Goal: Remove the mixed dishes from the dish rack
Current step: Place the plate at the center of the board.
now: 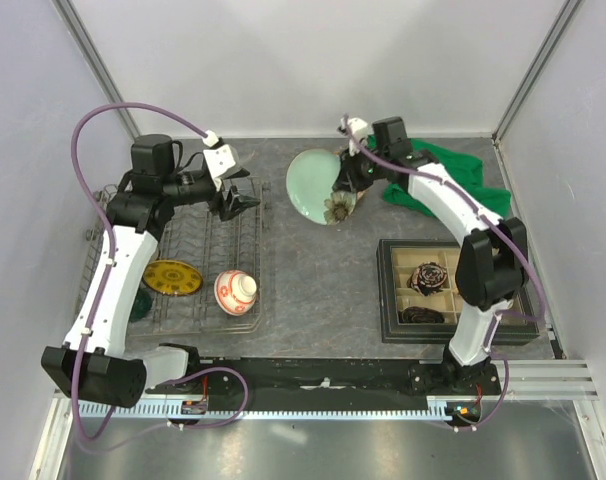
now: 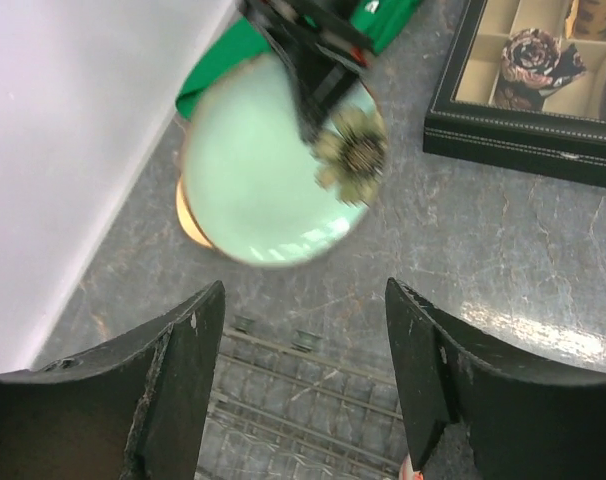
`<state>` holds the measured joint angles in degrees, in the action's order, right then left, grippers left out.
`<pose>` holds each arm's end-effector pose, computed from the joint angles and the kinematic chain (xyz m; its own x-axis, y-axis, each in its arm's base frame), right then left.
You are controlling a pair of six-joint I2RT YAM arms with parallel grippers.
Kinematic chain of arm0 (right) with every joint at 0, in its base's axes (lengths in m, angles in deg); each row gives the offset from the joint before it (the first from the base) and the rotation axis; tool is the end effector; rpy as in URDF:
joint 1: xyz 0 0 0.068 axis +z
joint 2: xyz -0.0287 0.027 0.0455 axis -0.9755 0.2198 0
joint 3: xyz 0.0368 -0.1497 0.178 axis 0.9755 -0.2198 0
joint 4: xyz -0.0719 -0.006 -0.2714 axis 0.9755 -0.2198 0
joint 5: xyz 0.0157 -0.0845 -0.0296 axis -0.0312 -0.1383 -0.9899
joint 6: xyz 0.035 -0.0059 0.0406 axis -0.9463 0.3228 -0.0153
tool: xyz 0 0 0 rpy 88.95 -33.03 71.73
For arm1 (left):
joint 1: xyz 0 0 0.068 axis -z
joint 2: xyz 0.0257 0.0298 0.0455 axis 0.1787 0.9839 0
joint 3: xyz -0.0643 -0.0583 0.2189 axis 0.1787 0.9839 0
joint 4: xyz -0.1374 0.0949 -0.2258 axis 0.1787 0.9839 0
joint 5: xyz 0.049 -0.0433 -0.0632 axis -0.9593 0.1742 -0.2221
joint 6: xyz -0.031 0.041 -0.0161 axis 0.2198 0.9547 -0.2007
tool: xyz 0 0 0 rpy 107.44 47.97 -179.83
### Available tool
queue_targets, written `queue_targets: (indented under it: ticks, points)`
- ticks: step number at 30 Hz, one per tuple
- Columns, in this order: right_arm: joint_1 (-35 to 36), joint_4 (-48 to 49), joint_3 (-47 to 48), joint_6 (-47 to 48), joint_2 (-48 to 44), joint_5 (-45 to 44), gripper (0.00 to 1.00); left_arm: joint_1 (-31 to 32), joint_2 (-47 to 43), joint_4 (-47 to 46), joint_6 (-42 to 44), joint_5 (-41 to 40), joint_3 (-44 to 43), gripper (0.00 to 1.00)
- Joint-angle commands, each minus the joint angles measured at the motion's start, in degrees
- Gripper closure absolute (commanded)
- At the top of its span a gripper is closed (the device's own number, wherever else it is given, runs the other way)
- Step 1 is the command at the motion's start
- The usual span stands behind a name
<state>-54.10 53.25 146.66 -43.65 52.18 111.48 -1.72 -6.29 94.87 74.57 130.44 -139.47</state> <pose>0.3875 0.1842 0.2628 -0.5322 -0.3157 -0.7855 -0.7254 0.6485 0.2308 0.2749 -0.0699 0.3840 0.1489 0.3612 -0.9205 0.8933 0.3500 0.2818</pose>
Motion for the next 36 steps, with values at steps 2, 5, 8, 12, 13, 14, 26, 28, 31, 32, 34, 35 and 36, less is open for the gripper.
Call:
queue_targets:
  ticks: [2,5,8,12,13,14,26,28,31,32,34,35,36]
  points:
    - [-6.84,7.14,9.30,-10.30,5.10,9.49,1.00,-0.23,-1.77,-2.46,0.04,-1.78,3.61,0.27]
    - [-9.39,8.28,12.29,-14.52,9.15,12.48,1.00,-0.32,-1.77,-2.81,0.04,-2.13,5.02,0.26]
    - [-11.85,10.82,15.10,-20.40,13.54,16.25,1.00,-0.32,-1.60,-3.08,-0.05,-2.30,5.81,0.24]
    - [-13.79,13.11,19.49,-25.60,18.81,19.95,1.00,-0.32,-1.42,-3.60,0.13,-2.30,6.69,0.22]
    - [-13.97,13.55,20.11,-26.73,20.56,20.56,1.00,-0.32,-1.33,-3.86,0.13,-2.30,7.04,0.22]
    - [-14.23,13.73,20.47,-27.18,21.36,20.74,1.00,-0.32,-1.24,-3.95,0.21,-2.30,7.21,0.22]
    - [-16.08,20.85,22.93,-34.92,29.98,26.55,1.00,-0.32,0.43,-3.95,0.65,-2.57,7.83,0.18]
    - [-16.17,21.02,22.93,-34.74,30.42,26.37,1.00,-0.32,0.60,-3.96,0.83,-2.57,8.01,0.18]
    - [-16.17,21.02,22.67,-34.13,30.86,25.58,0.98,-0.32,0.43,-3.95,1.00,-2.83,8.18,0.18]
    - [-16.34,20.94,22.58,-33.87,30.86,25.49,0.98,-0.32,0.34,-3.95,1.09,-3.01,8.18,0.17]
    - [-16.43,20.94,22.49,-33.60,31.21,25.14,0.97,-0.32,0.25,-4.04,1.27,-3.09,8.36,0.17]
    - [-16.43,21.02,22.49,-33.51,31.30,25.14,0.97,-0.32,0.16,-4.04,1.27,-3.10,8.45,0.17]
    - [-16.35,20.94,22.49,-33.51,31.56,25.05,0.97,-0.32,0.08,-3.96,1.27,-3.01,8.53,0.17]
